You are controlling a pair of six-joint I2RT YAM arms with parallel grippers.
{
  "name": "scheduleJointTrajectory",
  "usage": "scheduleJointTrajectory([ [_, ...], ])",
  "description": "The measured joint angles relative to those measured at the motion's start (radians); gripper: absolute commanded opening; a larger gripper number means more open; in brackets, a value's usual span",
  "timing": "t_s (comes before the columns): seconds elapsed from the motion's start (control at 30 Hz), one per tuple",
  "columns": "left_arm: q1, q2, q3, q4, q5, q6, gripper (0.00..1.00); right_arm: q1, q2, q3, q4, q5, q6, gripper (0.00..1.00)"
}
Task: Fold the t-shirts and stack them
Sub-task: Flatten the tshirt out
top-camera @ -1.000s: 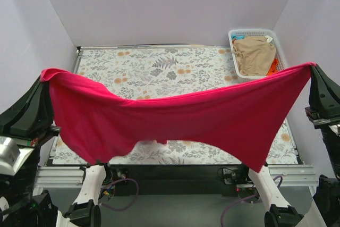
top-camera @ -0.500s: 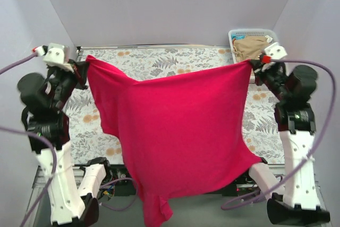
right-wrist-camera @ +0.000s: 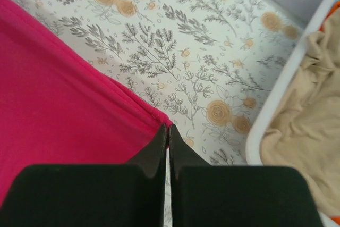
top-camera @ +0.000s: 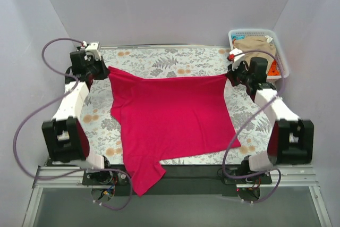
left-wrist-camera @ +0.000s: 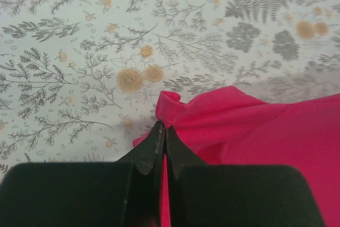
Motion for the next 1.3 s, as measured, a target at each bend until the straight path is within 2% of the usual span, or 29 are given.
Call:
scheduleJointTrajectory([
  [0.23,-0.027,0.452,0.257,0.078,-0.082,0.0,0.0,0.035,0.377,0.212,0.037,0.079,-0.002,0.01],
  [0.3,-0.038,0.541,0.337,0.08,-0.096,-0.005,0.0,0.038,0.451,0.286,0.027,0.106,0.01,0.08],
  [0.4,-0.053,0.671,0.482,0.048,-0.114,-0.019,0.08,0.042,0.544,0.416,-0.002,0.142,0.04,0.3],
  [0.43,-0.058,0.711,0.534,0.04,-0.122,-0.021,0.2,0.042,0.557,0.441,-0.01,0.152,0.045,0.54],
  [0.53,-0.059,0.807,0.692,-0.024,-0.129,-0.027,0.34,0.048,0.565,0.49,-0.032,0.177,0.062,0.8],
  [0.6,-0.053,0.848,0.787,-0.08,-0.142,-0.033,0.37,0.05,0.557,0.513,-0.061,0.186,0.063,0.78],
  [0.67,-0.042,0.852,0.832,-0.133,-0.142,-0.034,0.41,0.053,0.552,0.55,-0.129,0.185,0.058,0.68],
  [0.77,-0.021,0.792,0.804,-0.199,-0.142,-0.038,0.41,0.056,0.522,0.587,-0.25,0.152,0.047,0.61],
  [0.9,0.011,0.584,0.579,-0.305,-0.141,-0.036,0.37,0.068,0.417,0.567,-0.416,0.096,0.016,0.54],
  [1.03,0.028,0.314,0.28,-0.38,-0.146,-0.023,0.31,0.103,0.277,0.457,-0.534,0.063,-0.029,0.48],
  [1.1,0.024,0.221,0.176,-0.4,-0.145,-0.011,0.28,0.124,0.236,0.393,-0.578,0.053,-0.048,0.45],
  [1.17,0.022,0.167,0.105,-0.415,-0.14,-0.003,0.24,0.148,0.229,0.341,-0.607,0.044,-0.061,0.41],
  [1.3,0.016,0.165,0.023,-0.418,-0.112,0.002,0.22,0.183,0.267,0.278,-0.645,0.039,-0.072,0.36],
])
